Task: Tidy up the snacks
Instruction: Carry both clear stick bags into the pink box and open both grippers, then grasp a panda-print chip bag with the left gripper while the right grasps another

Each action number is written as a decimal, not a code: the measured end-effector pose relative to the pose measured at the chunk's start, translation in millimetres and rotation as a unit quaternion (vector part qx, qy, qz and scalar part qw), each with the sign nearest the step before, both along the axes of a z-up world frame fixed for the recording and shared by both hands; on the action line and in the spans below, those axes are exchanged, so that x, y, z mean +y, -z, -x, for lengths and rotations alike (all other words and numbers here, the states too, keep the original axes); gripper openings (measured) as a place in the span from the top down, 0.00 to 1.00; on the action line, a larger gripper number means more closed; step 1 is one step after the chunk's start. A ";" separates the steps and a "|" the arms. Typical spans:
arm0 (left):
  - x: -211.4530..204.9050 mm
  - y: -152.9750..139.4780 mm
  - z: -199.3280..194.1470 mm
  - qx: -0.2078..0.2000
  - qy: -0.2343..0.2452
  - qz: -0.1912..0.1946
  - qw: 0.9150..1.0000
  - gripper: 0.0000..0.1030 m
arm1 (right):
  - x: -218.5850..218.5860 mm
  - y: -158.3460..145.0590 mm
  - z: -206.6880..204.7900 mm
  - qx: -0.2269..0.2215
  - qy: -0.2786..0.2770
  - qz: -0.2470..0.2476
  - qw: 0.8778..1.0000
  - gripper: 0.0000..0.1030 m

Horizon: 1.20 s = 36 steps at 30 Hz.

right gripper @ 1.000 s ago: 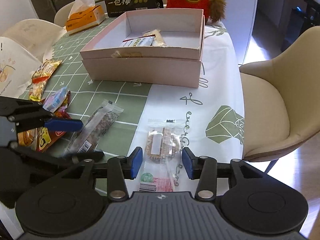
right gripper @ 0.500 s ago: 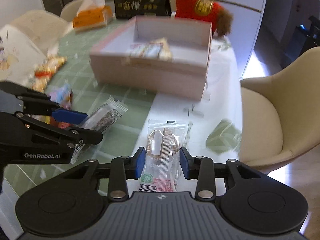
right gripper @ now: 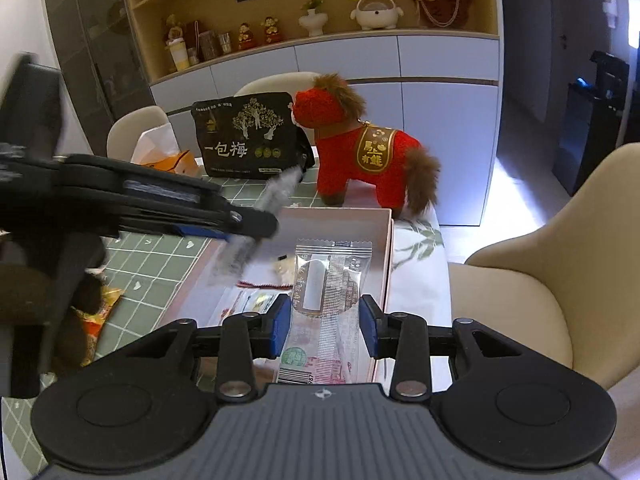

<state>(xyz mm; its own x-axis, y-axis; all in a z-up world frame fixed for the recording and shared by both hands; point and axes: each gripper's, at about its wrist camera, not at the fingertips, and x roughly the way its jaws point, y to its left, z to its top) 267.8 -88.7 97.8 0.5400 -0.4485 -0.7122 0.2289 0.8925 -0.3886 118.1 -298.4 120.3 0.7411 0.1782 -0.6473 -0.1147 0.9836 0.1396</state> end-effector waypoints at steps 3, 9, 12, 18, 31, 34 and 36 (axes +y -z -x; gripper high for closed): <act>15.0 13.1 4.5 0.007 -0.010 0.004 1.000 0.55 | 5.9 10.4 -19.6 0.006 -0.002 0.017 1.000 0.64; 56.8 15.5 33.4 -0.001 -0.036 0.007 0.999 0.55 | 13.8 34.2 -74.3 0.015 0.025 0.031 0.999 0.62; 83.3 16.1 48.7 0.001 -0.066 -0.012 0.998 0.55 | 12.2 45.0 -96.7 0.031 0.041 0.025 0.998 0.56; 146.8 17.5 75.5 0.000 -0.138 -0.058 0.989 0.55 | 23.3 38.1 -81.0 0.031 0.021 0.025 0.999 0.46; 270.9 47.6 53.1 0.036 -0.337 -0.089 0.936 0.55 | 109.1 26.3 -4.8 0.050 -0.105 0.044 0.992 0.42; 261.6 60.6 46.1 0.047 -0.309 -0.112 0.943 0.55 | 137.4 22.5 -5.6 0.044 -0.136 0.061 0.988 0.42; 253.8 64.1 50.0 0.047 -0.279 -0.111 0.952 0.55 | 150.9 20.4 -6.6 0.038 -0.153 0.063 0.985 0.40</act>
<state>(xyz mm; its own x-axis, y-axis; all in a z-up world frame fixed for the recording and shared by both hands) 217.8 165.1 33.6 0.5791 0.0584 -0.8131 -0.3328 0.9275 -0.1704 124.7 -147.4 99.9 0.6135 0.3013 -0.7300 -0.4032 0.9143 0.0385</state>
